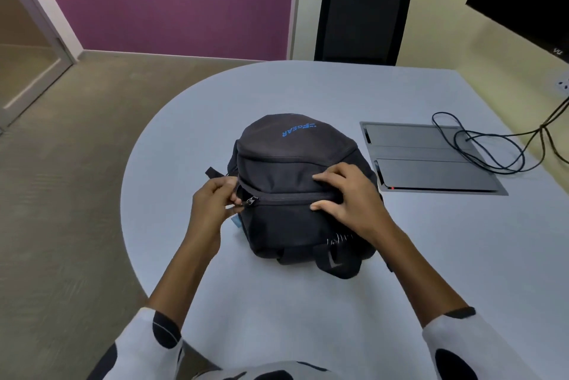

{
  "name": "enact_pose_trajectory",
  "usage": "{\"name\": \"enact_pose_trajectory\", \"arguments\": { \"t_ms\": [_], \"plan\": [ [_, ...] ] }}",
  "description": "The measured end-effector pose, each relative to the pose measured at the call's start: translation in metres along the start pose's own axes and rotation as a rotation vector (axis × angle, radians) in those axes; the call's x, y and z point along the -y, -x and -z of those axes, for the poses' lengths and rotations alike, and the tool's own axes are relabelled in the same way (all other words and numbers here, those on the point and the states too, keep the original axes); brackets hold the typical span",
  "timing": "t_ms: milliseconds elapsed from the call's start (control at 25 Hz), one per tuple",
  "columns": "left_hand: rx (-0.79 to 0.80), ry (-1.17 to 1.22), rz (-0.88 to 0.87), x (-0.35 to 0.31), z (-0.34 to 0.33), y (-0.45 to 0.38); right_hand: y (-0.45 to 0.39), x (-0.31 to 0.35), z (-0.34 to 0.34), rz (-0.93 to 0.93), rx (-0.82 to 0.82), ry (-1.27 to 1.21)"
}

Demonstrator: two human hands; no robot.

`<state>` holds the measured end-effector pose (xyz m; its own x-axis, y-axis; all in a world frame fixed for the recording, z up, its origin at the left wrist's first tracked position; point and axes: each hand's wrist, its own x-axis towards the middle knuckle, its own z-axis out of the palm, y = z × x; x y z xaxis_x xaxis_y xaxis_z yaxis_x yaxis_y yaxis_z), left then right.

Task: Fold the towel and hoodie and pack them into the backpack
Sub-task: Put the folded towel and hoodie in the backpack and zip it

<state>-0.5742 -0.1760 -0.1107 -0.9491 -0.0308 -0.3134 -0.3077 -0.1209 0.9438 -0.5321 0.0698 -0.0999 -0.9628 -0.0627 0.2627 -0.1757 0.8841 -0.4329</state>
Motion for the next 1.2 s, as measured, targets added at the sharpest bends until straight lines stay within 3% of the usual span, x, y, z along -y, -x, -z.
{"name": "enact_pose_trajectory", "arguments": {
  "t_ms": [160, 280, 360, 520, 760, 1040, 1200],
  "plan": [
    [0.108, -0.474, -0.181, 0.003, -0.003, 0.006, -0.007, 0.061, -0.044, 0.273, -0.032, 0.151],
    [0.069, -0.878, -0.337, 0.001, 0.004, 0.004, -0.014, 0.079, -0.066, 0.325, -0.008, 0.320],
    [0.059, -0.980, -0.370, 0.003, 0.008, 0.000, -0.019, 0.077, -0.073, 0.311, -0.047, 0.374],
    [0.062, -0.685, -0.403, 0.002, 0.019, -0.010, -0.024, 0.077, -0.078, 0.191, -0.104, 0.314],
    [0.098, -0.296, -0.169, 0.003, 0.007, -0.014, -0.027, 0.085, -0.061, -0.059, -0.081, 0.138],
    [0.013, -0.156, -0.034, 0.011, 0.007, -0.043, -0.019, 0.066, -0.032, -0.202, -0.144, 0.043],
    [0.107, -0.106, 0.061, 0.022, 0.001, -0.047, -0.006, 0.051, -0.025, -0.207, -0.160, 0.049]
  ]
}}
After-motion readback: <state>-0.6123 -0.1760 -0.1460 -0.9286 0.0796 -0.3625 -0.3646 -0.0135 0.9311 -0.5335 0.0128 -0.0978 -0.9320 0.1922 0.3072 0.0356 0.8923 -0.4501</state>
